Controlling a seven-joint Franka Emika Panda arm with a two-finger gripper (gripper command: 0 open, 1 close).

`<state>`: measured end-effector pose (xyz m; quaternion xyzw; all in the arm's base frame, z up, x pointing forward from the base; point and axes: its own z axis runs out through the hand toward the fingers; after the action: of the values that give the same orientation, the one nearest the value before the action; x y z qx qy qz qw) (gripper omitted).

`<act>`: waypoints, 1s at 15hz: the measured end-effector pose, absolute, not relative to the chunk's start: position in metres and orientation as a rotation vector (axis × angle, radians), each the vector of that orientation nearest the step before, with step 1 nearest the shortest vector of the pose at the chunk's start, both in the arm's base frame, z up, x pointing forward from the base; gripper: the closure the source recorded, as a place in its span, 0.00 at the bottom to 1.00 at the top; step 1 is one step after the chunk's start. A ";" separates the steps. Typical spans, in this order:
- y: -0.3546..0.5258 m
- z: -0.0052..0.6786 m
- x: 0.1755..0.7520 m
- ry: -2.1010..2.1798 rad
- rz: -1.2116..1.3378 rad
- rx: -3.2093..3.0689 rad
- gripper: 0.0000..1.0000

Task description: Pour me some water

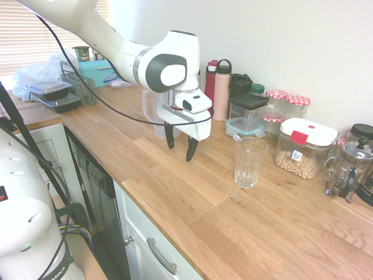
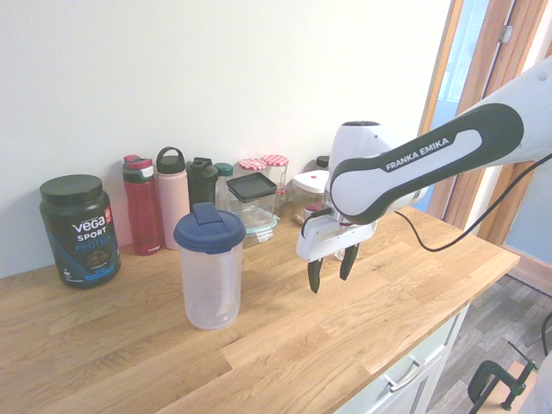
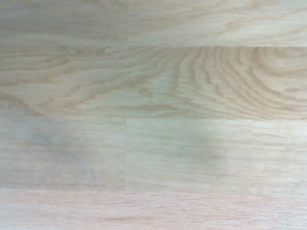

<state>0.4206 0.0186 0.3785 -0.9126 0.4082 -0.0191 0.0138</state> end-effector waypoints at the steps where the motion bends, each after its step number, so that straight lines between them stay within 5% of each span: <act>1: 0.018 0.378 0.421 1.270 -0.059 -2.847 0.00; 15: 0.196 0.490 0.335 1.284 -0.399 -2.783 0.00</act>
<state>0.3349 0.1965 0.4901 -0.9001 0.4153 -0.1291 0.0252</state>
